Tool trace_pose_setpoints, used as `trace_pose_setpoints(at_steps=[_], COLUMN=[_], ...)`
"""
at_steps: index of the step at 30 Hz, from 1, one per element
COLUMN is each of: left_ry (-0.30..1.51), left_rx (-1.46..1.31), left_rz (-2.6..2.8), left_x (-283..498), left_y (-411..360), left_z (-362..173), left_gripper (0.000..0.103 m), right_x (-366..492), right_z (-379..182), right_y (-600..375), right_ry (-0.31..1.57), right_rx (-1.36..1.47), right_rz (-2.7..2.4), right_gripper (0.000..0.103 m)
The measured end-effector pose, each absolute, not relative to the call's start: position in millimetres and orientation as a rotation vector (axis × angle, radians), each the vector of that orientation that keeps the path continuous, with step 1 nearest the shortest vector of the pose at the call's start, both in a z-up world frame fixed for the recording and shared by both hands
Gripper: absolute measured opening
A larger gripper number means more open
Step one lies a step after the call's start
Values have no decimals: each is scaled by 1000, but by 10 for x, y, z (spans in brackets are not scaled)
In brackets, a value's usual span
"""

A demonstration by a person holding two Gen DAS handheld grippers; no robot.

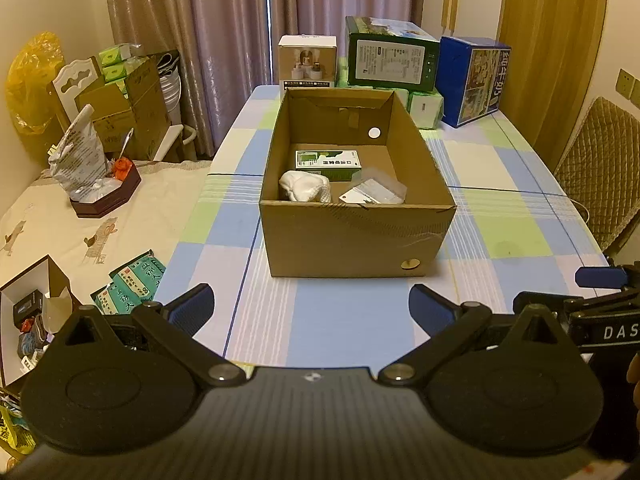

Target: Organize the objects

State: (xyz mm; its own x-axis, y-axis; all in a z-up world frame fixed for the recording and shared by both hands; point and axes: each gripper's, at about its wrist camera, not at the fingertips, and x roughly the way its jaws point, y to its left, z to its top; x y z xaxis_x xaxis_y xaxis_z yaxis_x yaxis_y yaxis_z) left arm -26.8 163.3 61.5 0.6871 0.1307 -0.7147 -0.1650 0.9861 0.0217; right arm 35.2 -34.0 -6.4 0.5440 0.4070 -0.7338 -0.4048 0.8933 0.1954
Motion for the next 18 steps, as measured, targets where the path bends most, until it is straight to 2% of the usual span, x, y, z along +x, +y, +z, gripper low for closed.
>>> trace_pose_setpoints(at_steps=[18], left_ry=[808], left_rx=[-43], left_rz=[159], left_x=[-244], left_y=[1614], left_z=[558], left_gripper=[102], right_x=[367], right_z=[-70], right_y=[-335], right_ry=[878], right_rx=[4], right_rz=[480], right_gripper=[101])
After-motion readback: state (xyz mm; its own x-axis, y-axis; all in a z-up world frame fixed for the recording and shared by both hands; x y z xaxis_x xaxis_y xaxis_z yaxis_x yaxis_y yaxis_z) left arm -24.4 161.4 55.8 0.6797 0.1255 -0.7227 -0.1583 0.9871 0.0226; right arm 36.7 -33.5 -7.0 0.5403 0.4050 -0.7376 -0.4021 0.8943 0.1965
